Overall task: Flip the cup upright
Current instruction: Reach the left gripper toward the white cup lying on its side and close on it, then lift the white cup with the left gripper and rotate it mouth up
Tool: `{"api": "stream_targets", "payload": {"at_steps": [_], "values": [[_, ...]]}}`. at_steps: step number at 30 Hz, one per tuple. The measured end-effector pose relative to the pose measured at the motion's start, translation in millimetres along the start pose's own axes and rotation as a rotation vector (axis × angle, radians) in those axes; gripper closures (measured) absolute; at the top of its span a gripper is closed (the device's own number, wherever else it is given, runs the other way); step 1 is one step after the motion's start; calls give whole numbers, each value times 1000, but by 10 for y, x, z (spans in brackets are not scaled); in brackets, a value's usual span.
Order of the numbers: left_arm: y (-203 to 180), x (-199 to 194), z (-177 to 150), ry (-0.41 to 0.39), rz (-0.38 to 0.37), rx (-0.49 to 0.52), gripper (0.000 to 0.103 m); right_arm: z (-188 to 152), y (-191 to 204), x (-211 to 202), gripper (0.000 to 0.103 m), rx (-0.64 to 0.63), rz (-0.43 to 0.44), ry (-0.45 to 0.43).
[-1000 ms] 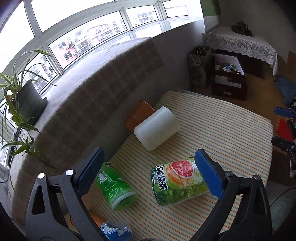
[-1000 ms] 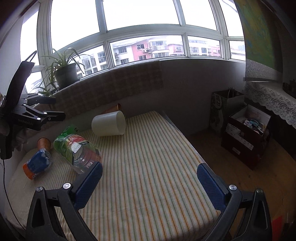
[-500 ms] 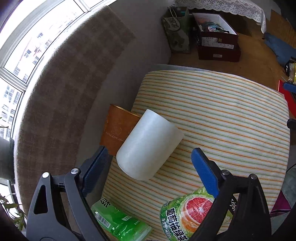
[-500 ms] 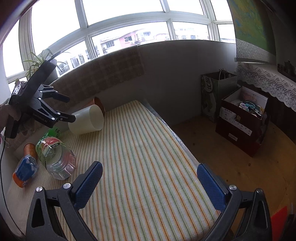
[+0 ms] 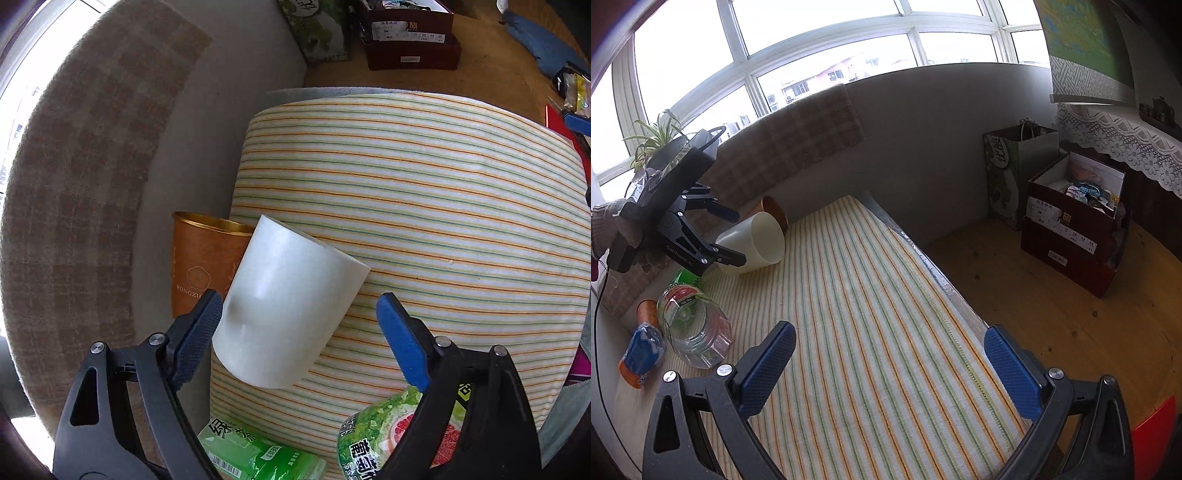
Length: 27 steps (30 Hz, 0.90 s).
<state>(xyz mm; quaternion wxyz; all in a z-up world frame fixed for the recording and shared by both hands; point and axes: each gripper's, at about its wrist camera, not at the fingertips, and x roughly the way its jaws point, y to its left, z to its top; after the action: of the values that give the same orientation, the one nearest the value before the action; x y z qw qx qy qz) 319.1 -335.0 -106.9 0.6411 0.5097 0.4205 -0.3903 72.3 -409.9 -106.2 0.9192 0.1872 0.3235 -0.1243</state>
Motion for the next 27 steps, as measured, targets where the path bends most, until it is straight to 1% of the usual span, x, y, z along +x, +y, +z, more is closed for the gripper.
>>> {"api": "stream_targets", "payload": {"at_steps": [1,3,6,12,18,20,21,23,27], "values": [[-16,33,8,9,-5,8,15,2,3,3,0,-1,2,0],[-50,68,15,11,15,32,15,11,11,16,0,-1,9,2],[-40,104,54,16,16,34,15,14,32,34,0,2,19,7],[-95,229,111,36,69,92,15,7,80,55,0,0,35,17],[-114,381,144,46,119,108,15,7,67,55,0,9,38,20],[-132,413,138,42,121,114,17,8,41,66,0,19,36,24],[-139,434,140,43,130,114,20,6,29,73,0,25,36,26],[-133,454,159,41,137,110,21,15,-2,89,0,37,38,32],[-132,425,179,27,119,100,22,12,-1,80,0,37,38,32]]}}
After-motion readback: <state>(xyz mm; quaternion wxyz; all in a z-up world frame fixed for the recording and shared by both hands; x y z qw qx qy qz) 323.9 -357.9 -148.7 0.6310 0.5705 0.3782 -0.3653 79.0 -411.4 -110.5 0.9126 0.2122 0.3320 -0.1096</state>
